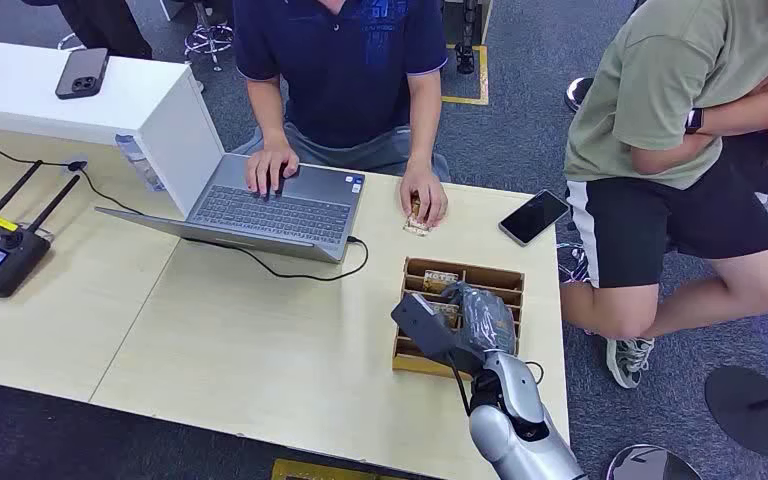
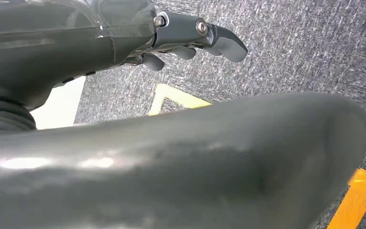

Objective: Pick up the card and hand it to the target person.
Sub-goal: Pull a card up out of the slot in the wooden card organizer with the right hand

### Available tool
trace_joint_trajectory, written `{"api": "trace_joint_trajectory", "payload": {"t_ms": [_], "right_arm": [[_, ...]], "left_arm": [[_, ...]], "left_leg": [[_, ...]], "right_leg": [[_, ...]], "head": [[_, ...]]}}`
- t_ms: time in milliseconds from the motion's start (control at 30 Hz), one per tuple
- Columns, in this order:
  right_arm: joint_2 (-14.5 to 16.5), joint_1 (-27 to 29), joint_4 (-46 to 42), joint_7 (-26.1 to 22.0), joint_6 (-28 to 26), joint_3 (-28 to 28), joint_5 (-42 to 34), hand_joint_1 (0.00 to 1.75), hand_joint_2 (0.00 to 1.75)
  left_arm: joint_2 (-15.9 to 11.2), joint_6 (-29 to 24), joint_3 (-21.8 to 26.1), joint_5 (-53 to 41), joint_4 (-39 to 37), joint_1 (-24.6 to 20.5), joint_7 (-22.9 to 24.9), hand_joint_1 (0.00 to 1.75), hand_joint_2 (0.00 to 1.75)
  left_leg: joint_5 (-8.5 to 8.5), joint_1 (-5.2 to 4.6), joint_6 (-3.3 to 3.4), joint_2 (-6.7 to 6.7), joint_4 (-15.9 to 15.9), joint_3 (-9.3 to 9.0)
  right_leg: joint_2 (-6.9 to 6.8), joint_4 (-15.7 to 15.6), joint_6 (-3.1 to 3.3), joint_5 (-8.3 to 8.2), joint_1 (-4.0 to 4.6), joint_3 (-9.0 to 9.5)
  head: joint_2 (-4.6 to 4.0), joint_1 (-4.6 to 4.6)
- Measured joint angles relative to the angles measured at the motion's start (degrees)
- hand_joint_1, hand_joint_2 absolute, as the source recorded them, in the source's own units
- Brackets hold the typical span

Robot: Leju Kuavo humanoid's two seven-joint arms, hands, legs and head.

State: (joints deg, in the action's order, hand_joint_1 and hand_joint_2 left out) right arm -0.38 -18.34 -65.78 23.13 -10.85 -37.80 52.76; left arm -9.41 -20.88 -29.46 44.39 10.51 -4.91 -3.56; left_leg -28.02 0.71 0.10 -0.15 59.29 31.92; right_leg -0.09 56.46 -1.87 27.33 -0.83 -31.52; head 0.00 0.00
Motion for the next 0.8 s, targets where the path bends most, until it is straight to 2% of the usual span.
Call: {"api": "trace_joint_trajectory", "payload": {"t_ms": [133, 300, 433, 467, 767, 800], "right_arm": [[-0.16, 0.03, -0.21, 0.06, 0.13, -0.16, -0.11, 0.98, 1.75], [-0.44, -0.16, -0.04, 0.51, -0.08, -0.37, -0.79, 1.23, 1.75], [-0.56, -0.37, -0.04, 0.44, -0.59, -0.44, -1.05, 1.68, 1.75], [-0.56, -0.39, -0.06, 0.42, -0.66, -0.43, -1.08, 1.75, 1.75], [-0.46, -0.51, 0.12, 0.33, -1.09, -0.34, -1.21, 1.75, 1.75], [-0.49, -0.52, 0.12, 0.34, -1.10, -0.32, -1.21, 1.75, 1.75]], "left_arm": [[-0.02, 0.00, 0.03, 0.02, 0.01, 0.02, -0.07, 0.00, 0.00], [-0.10, 0.04, 0.07, -0.03, -0.01, 0.02, -0.13, 0.00, 0.00], [-0.21, -0.13, 0.07, -0.12, -0.02, 0.00, -0.13, 0.00, 0.00], [-0.22, -0.13, 0.08, -0.12, -0.01, 0.01, -0.13, 0.00, 0.00], [-0.17, -0.59, -0.44, -0.74, -0.09, -0.05, -0.02, 0.00, 0.00], [-0.18, -0.65, -0.65, -0.96, -0.09, -0.06, 0.06, 0.00, 0.44]], "left_leg": [[0.01, 0.00, -0.01, 0.00, 0.00, -0.02], [0.02, 0.01, 0.00, 0.01, 0.00, -0.04], [0.01, 0.01, 0.00, 0.01, 0.00, -0.06], [0.01, 0.01, 0.00, 0.01, 0.00, -0.07], [0.03, 0.01, 0.01, 0.01, 0.00, -0.04], [0.04, 0.01, 0.01, 0.01, -0.01, -0.04]], "right_leg": [[0.02, 0.01, 0.00, 0.00, 0.00, 0.01], [0.03, 0.00, 0.01, -0.01, 0.01, 0.03], [0.02, 0.00, 0.00, 0.00, 0.01, 0.06], [0.02, 0.00, 0.00, 0.00, 0.01, 0.06], [0.02, 0.00, 0.01, -0.02, 0.01, 0.05], [0.02, -0.02, 0.02, -0.04, 0.02, 0.05]], "head": [[0.00, 0.00], [0.00, 0.00], [0.00, 0.00], [0.00, 0.00], [0.00, 0.00], [0.00, 0.00]]}}
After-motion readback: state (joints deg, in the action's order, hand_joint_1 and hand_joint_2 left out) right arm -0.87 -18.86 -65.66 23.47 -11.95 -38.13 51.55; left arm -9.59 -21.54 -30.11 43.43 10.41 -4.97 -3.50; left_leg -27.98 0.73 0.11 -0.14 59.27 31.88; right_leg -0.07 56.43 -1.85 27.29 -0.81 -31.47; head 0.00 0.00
